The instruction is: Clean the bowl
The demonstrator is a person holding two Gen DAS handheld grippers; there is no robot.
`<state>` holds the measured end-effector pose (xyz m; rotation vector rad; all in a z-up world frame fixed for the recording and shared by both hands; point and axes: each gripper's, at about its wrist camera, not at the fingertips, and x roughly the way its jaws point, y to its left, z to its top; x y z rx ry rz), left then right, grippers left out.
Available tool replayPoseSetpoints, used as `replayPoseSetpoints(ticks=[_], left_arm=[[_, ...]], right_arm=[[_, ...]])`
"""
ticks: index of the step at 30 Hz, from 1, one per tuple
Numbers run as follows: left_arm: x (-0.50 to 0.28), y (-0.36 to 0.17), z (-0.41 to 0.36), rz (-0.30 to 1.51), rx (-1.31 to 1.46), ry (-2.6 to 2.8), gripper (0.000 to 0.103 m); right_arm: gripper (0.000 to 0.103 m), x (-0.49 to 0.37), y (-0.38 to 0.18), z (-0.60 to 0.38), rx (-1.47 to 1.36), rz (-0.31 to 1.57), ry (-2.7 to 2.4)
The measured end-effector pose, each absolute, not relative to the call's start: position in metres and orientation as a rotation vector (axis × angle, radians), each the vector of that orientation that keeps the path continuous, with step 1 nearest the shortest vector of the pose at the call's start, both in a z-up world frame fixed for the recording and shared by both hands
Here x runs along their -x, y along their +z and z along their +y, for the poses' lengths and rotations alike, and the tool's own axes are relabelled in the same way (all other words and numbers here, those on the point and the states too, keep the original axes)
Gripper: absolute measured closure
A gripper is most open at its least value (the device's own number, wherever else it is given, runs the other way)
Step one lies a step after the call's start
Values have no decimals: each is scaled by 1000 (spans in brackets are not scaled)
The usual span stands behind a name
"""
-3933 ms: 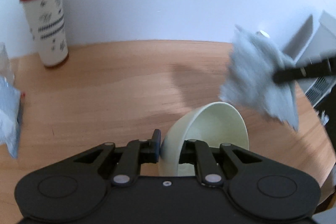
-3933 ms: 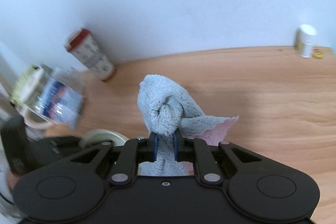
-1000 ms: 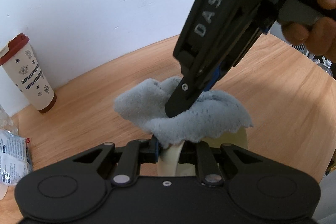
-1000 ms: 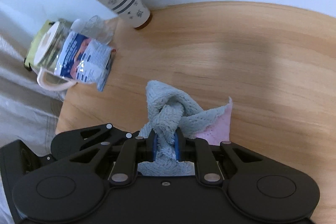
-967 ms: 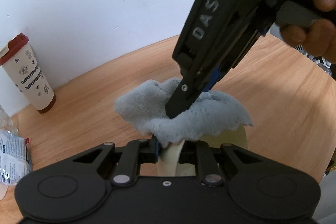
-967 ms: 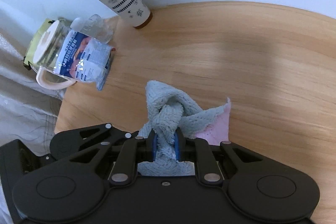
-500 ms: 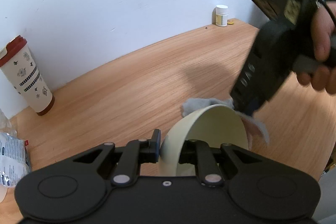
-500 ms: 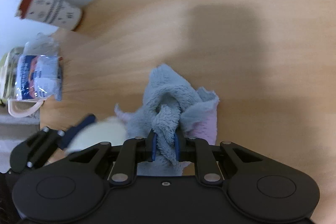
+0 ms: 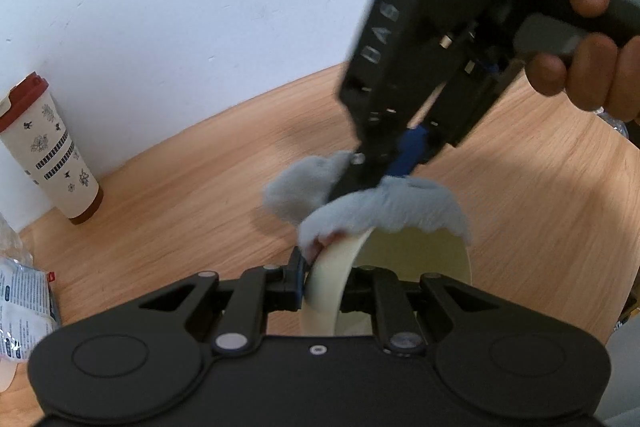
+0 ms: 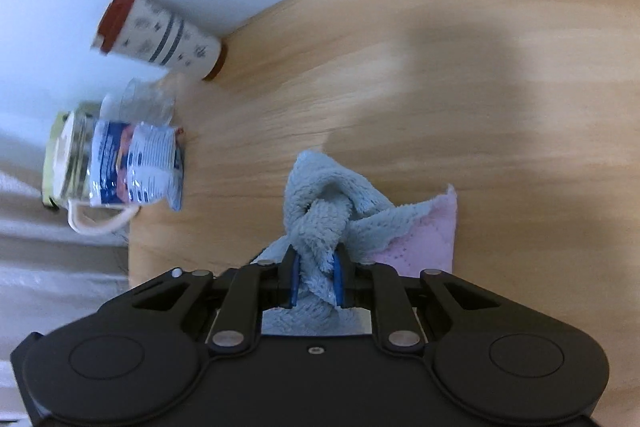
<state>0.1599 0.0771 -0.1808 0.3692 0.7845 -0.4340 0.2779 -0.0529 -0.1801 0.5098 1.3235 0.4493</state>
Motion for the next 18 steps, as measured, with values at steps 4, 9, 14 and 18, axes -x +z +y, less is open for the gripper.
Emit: replayPoseSetpoints(ticks=[4, 9, 14, 18], left_arm=[[-160, -181, 76, 784, -370, -436, 90], [-159, -182, 75, 781, -371, -444, 89], [-158, -182, 75, 778, -377, -449, 89], [-159, -183, 76, 783, -368, -440, 90]], right_arm=[[83, -278, -166, -22, -355, 1289, 526], [83, -283, -168, -31, -366, 1295, 506], [83, -279, -186, -61, -477, 1313, 416], [83, -269, -198, -82, -500, 1328, 329]])
